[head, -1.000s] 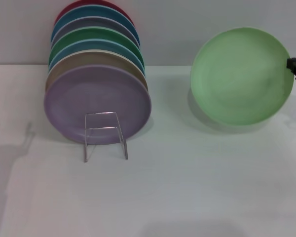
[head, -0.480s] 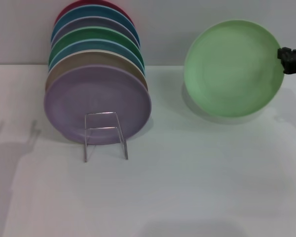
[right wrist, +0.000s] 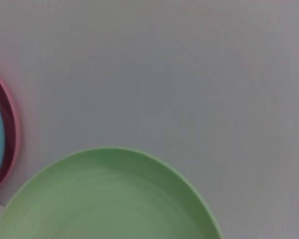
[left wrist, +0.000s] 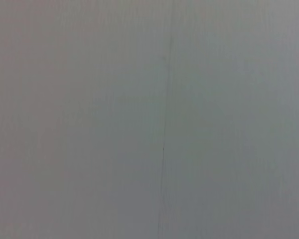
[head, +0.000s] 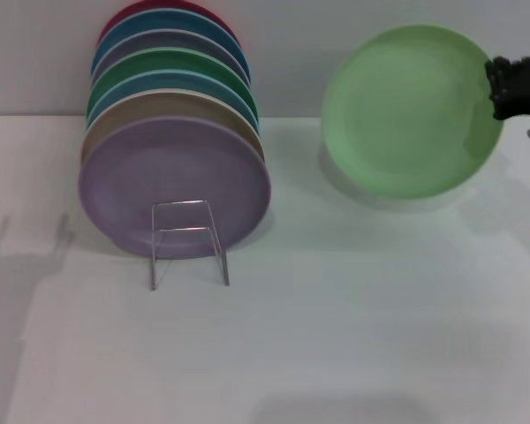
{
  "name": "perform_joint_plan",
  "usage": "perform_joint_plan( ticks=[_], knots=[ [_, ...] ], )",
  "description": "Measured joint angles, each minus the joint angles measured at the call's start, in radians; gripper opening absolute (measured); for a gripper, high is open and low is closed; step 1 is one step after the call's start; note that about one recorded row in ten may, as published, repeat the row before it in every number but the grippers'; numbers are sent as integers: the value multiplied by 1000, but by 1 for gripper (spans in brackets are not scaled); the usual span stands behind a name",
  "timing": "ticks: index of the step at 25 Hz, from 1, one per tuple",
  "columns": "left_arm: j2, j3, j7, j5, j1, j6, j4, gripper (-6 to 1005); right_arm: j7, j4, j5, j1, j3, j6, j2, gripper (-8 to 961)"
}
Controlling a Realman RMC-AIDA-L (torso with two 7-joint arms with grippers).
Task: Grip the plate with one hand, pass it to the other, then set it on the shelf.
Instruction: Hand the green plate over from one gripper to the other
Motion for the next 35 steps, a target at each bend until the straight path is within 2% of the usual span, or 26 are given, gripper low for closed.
perform_joint_plan(
  ticks=[7,12,13,14,15,17,19,20,21,25,29,34,35],
  knots=[
    [1,2,0,1,4,0,0,790,-40,52,-14,-43,-119,-152,0,16],
    [0,3,0,2,6,1,0,790,-58,22,-25,-60,-246,-396,-1,15],
    [0,6,0,5,7,5,-7,790,-64,-17,-29,-51,-296,-510,-2,15],
    [0,6,0,5,7,5,-7,789,-64,-17,-29,-51,-296,-510,-2,15],
    [0,6,0,5,7,6,-9,789,-65,-66,-29,-28,-332,-584,-2,15],
    [0,8,0,5,9,10,-12,789,-64,-90,-28,-16,-347,-613,-2,15],
    [0,11,0,5,10,14,-12,789,-57,-144,-26,13,-388,-681,-2,15],
    [-1,15,0,5,11,17,-12,788,-34,-200,-26,41,-438,-759,-3,15],
    [-1,15,0,5,11,17,-12,788,-34,-200,-26,41,-438,-759,-3,15],
    [-1,16,0,5,12,20,-13,788,54,-308,-31,96,-556,-952,-5,14],
    [-1,17,0,5,13,20,-22,787,131,-347,-57,110,-597,-1029,-5,14],
    [-1,17,0,5,13,20,-24,786,439,-444,-208,120,-617,-1148,-6,14],
    [-1,17,-1,5,13,21,-24,786,577,-491,-249,123,-613,-1182,-6,14]
  ],
)
